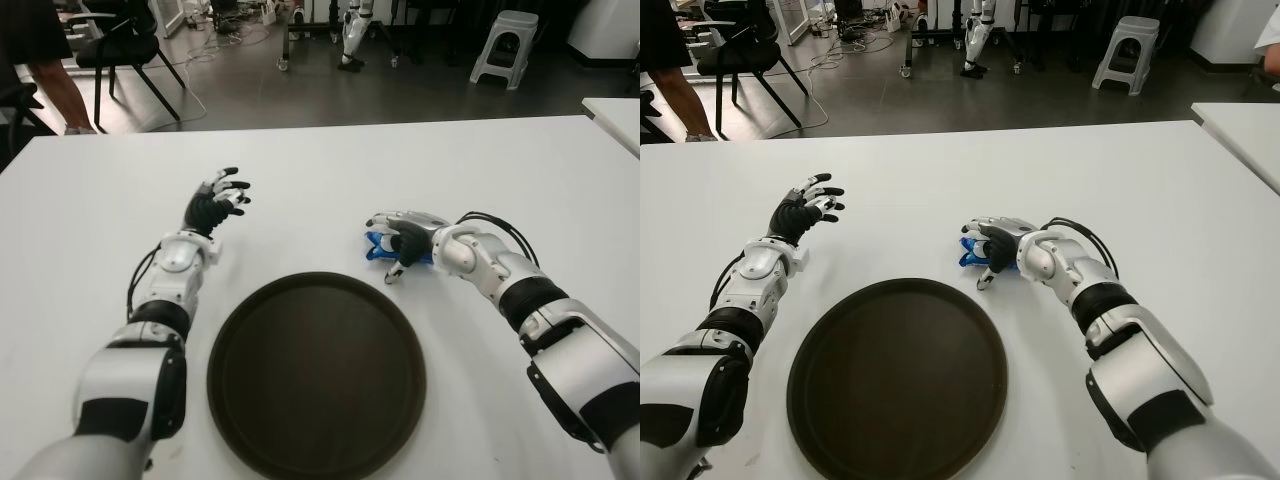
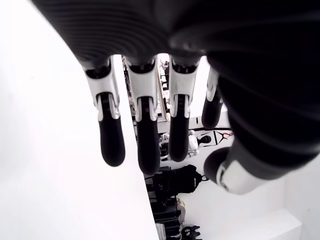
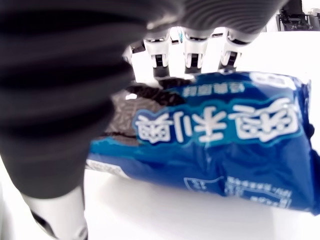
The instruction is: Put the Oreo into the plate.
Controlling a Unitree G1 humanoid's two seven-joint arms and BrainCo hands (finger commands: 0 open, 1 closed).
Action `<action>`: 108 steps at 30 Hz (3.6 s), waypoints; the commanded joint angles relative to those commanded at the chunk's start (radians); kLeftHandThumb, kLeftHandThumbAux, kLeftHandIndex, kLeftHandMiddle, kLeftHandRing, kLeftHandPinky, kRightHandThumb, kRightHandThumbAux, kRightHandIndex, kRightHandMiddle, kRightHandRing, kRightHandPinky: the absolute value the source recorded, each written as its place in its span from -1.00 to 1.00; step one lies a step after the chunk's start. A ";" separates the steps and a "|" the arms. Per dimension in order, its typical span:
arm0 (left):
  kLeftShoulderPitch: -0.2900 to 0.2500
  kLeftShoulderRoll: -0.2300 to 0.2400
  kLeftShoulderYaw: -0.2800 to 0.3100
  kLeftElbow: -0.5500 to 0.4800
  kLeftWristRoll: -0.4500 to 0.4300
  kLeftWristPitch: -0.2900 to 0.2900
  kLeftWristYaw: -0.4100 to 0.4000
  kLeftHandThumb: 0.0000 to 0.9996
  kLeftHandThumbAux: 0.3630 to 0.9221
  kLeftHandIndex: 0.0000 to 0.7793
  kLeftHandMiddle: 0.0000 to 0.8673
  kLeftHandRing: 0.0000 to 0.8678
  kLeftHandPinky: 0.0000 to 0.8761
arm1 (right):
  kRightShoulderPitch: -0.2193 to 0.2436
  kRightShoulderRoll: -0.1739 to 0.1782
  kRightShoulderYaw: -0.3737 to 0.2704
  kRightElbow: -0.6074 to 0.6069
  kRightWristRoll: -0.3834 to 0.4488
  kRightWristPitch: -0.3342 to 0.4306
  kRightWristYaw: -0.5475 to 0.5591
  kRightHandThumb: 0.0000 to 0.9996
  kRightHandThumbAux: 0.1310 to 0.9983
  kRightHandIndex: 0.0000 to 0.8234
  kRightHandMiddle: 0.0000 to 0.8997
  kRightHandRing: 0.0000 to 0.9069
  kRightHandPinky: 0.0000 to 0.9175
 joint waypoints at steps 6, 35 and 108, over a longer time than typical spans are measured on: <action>0.002 0.001 -0.001 -0.001 0.003 -0.004 0.001 -0.52 0.13 -0.56 -0.30 -0.20 -0.10 | -0.001 0.001 0.004 0.001 0.000 0.016 0.003 -1.00 0.55 -0.78 -0.78 -0.80 -0.79; 0.001 0.005 0.000 -0.002 0.001 -0.002 -0.007 -0.50 0.15 -0.56 -0.30 -0.20 -0.08 | -0.008 -0.011 0.017 -0.048 -0.006 0.086 0.043 -1.00 0.49 -0.76 -0.75 -0.77 -0.78; 0.003 0.003 0.010 -0.007 -0.004 0.000 -0.012 -0.51 0.16 -0.58 -0.29 -0.16 -0.01 | -0.044 -0.057 0.063 -0.054 -0.030 0.062 0.145 0.67 0.28 0.07 0.00 -0.05 0.00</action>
